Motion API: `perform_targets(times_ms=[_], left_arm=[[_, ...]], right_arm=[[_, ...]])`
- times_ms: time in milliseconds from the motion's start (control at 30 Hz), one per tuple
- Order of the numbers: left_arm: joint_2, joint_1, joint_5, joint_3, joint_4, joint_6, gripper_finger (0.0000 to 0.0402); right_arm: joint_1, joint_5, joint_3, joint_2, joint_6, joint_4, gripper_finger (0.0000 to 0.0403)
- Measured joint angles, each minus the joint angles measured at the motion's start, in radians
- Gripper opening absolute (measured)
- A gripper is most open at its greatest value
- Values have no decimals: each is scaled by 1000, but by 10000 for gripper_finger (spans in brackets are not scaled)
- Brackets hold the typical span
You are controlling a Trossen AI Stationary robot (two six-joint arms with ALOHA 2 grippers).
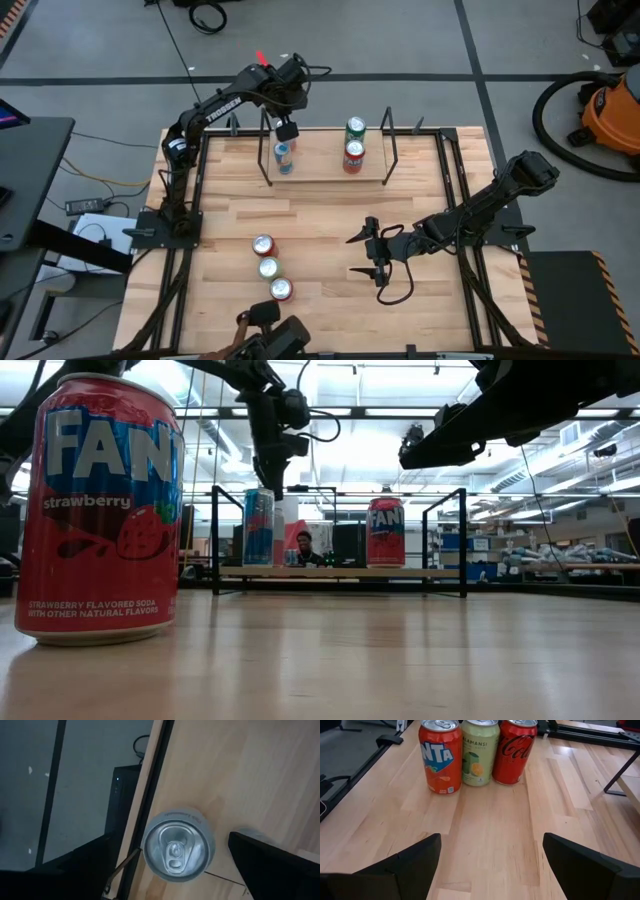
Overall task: Place canned beverage on shelf
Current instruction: Put the red-black soda can on the shelf
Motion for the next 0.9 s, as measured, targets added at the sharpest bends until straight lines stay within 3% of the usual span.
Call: perform_targets(times_ms=[900], left_arm=[[-29, -37, -5, 9, -101, 1, 389]], right_arm=[[0, 1, 0, 0, 0, -1, 362]])
